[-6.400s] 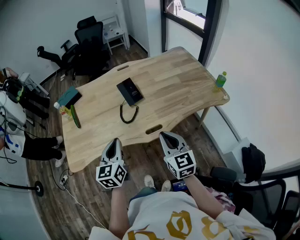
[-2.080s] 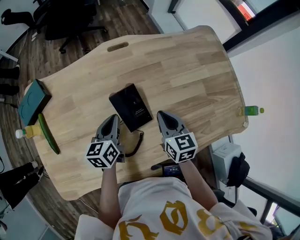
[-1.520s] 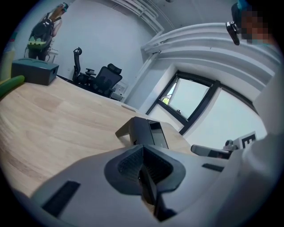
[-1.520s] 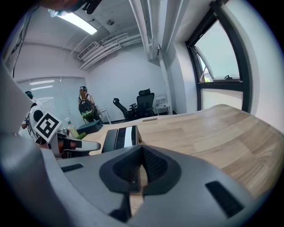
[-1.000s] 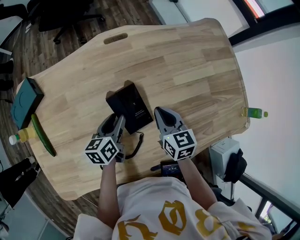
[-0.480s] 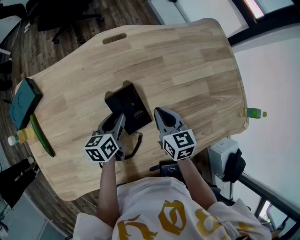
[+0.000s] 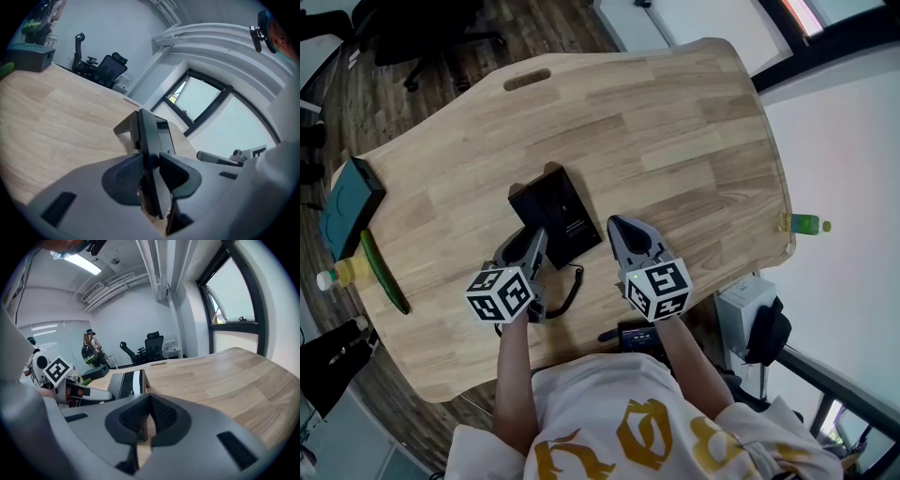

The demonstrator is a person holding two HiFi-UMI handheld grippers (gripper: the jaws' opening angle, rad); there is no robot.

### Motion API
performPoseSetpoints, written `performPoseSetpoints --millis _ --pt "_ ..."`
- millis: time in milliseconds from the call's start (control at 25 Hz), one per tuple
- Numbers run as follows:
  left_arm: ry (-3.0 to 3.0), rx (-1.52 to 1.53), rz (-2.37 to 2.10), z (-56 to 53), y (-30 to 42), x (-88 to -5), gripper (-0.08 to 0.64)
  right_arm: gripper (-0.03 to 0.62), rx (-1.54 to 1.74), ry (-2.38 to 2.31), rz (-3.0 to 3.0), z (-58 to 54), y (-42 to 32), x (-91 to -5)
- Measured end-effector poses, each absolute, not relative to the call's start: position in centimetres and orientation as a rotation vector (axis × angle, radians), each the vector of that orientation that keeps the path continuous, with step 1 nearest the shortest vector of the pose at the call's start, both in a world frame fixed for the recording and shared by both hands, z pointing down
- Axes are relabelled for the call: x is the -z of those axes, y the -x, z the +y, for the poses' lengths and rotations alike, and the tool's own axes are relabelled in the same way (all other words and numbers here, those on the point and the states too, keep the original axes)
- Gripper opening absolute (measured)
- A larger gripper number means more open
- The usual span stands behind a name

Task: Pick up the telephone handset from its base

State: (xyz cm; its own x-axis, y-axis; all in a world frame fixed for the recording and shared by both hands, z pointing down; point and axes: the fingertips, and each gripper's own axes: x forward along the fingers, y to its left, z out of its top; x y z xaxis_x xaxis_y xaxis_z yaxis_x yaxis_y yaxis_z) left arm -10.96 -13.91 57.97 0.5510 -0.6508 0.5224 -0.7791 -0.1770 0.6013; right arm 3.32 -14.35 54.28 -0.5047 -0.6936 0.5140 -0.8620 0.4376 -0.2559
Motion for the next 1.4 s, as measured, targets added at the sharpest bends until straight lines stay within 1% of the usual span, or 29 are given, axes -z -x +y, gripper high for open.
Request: performPoseSetpoints --millis 480,1400 --pt "-1.878 -0.135 -1.133 -13.7 11.0 -57.4 0.092 0.005 -0.699 -1.334 -2.372 -14.1 -3.2 -53.7" --pt "-1.921 -0.100 -1.141 -13.0 10.8 -56.2 0.084 0.005 -0.686 -1.322 -2.386 -13.7 -3.4 -53.3"
